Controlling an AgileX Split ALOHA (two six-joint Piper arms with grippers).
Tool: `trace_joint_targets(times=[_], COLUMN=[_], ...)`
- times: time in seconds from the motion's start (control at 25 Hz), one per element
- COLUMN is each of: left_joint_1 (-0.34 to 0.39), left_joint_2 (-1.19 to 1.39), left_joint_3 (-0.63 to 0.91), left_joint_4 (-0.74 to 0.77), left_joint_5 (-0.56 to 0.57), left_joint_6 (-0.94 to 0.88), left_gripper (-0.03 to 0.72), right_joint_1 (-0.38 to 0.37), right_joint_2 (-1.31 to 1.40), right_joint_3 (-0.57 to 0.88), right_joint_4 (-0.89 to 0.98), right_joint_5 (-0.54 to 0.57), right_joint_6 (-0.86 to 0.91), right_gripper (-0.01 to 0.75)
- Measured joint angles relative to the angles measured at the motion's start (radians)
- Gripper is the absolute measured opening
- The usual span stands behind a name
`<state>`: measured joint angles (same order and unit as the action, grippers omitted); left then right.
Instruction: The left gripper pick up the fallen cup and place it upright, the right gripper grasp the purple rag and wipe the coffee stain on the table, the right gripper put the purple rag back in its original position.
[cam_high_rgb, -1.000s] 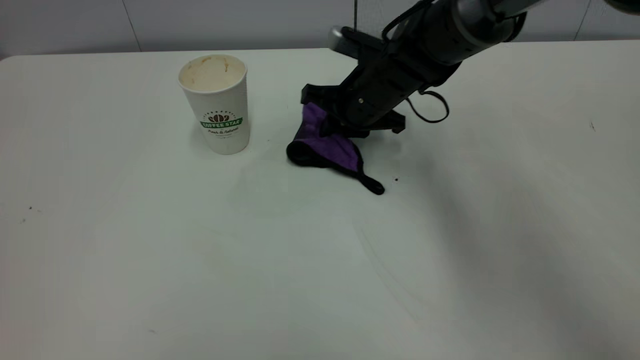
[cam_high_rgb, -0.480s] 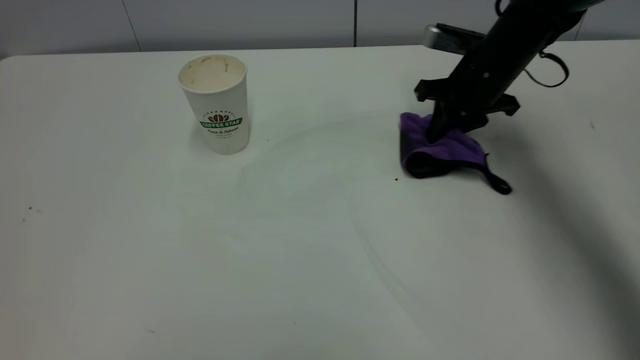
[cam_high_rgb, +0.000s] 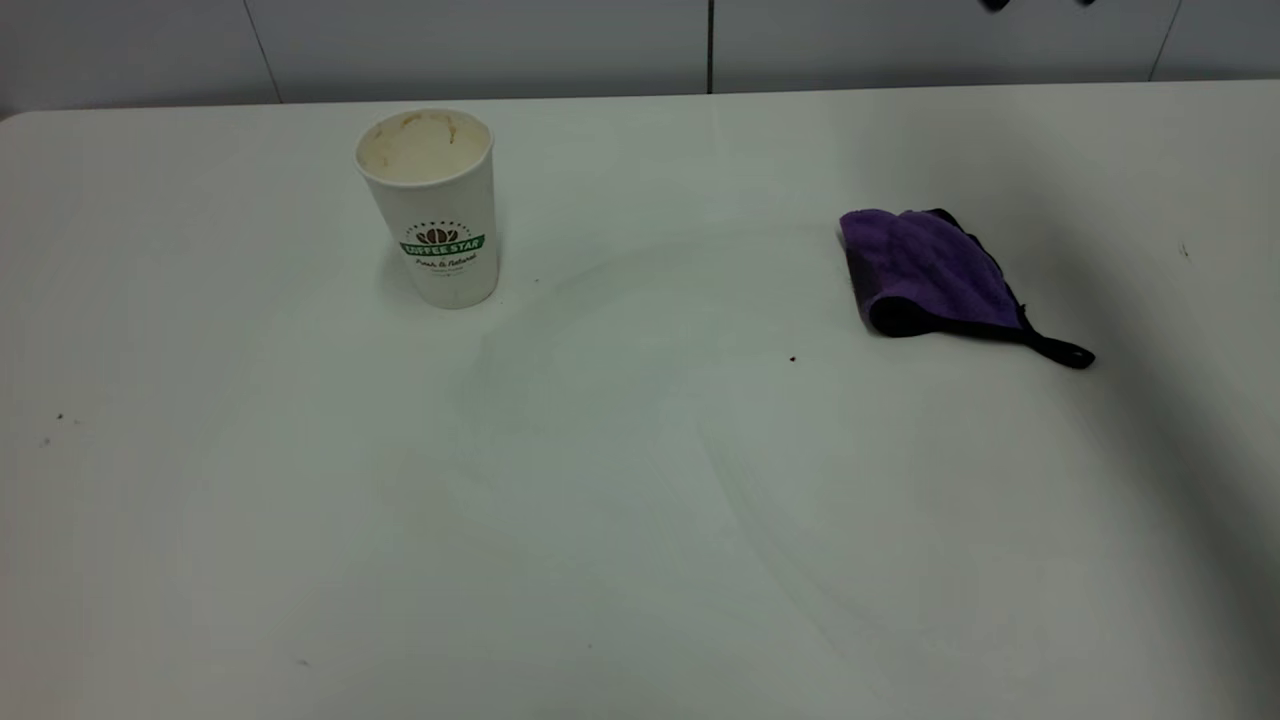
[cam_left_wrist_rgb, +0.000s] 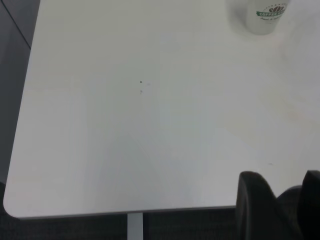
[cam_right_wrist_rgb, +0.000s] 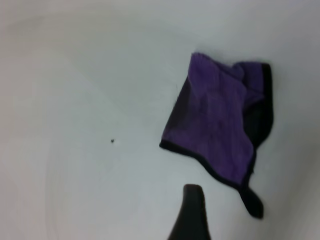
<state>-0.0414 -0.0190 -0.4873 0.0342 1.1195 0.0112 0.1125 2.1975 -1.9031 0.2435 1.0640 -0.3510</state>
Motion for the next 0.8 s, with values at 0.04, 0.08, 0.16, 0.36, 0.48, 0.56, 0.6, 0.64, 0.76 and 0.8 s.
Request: trace_joint_targets(times=[0.04,0.08,0.16,0.36,0.48,0.56,0.6,0.64,0.76,0.8], left_joint_1=[0.000,0.000,0.000,0.000,0.000,0.000,0.000,0.000,0.000,0.000], left_joint_2=[0.000,0.000,0.000,0.000,0.000,0.000,0.000,0.000,0.000,0.000], left_joint_3=[0.000,0.000,0.000,0.000,0.000,0.000,0.000,0.000,0.000,0.000], left_joint_4=[0.000,0.000,0.000,0.000,0.000,0.000,0.000,0.000,0.000,0.000], left_joint_5=[0.000,0.000,0.000,0.000,0.000,0.000,0.000,0.000,0.000,0.000], left_joint_6=[0.000,0.000,0.000,0.000,0.000,0.000,0.000,0.000,0.000,0.000], left_gripper=[0.240,0.240,0.240,0.240,0.240,0.240,0.240,0.240,0.240,0.240], right_joint_1=[0.000,0.000,0.000,0.000,0.000,0.000,0.000,0.000,0.000,0.000], right_joint_2=[-0.045,-0.091,-0.178,-0.448,-0.631,-0.754,-0.820,-0.886,-1.058,-1.113], right_joint_3=[0.000,0.000,0.008,0.146,0.309,0.448,0.521,0.582,0.783,0.847], right_joint_4=[-0.018,-0.037,-0.069,-0.108,-0.110,-0.110,-0.110,-0.110,-0.110,-0.110], right_joint_5=[0.053,0.103,0.143,0.160,0.164,0.167,0.169,0.170,0.173,0.170], right_joint_6=[0.016,0.032,0.067,0.116,0.122,0.133,0.137,0.143,0.165,0.177], right_gripper=[0.728,0.728,0.728,0.728,0.726,0.722,0.720,0.718,0.712,0.710])
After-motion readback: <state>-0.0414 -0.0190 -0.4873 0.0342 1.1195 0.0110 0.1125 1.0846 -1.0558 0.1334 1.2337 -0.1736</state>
